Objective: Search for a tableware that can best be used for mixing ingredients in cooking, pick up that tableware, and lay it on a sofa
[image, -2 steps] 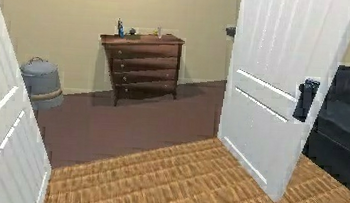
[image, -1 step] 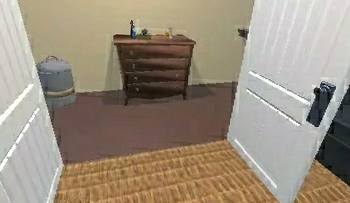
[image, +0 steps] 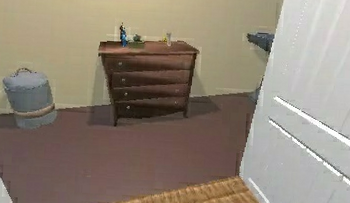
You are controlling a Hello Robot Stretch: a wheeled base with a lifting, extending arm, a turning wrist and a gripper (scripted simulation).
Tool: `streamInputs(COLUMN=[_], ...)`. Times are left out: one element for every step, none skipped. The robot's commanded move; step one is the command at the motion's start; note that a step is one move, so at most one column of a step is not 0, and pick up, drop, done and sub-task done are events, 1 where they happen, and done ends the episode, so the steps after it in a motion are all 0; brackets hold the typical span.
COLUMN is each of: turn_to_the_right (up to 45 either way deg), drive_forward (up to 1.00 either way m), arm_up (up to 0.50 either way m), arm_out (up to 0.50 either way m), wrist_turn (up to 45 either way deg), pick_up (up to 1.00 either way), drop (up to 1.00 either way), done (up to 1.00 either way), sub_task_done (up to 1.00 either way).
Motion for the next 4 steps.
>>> streamInputs(turn_to_the_right=[-18.0, 0.0, -18.0, 0.0], drive_forward=[0.0, 0.65, 0.0, 0.8], arm_up=[0.0, 0.0, 0.0, 0.0], arm_out=[0.0, 0.0, 0.0, 0.0], wrist_turn=[0.0, 0.0, 0.0, 0.0], pick_up=[0.0, 0.0, 0.0, 0.0], drop=[0.0, 0.0, 0.0, 0.0], done=[0.0, 0.0, 0.0, 0.0], sub_task_done=[0.0, 0.0, 0.0, 0.0])
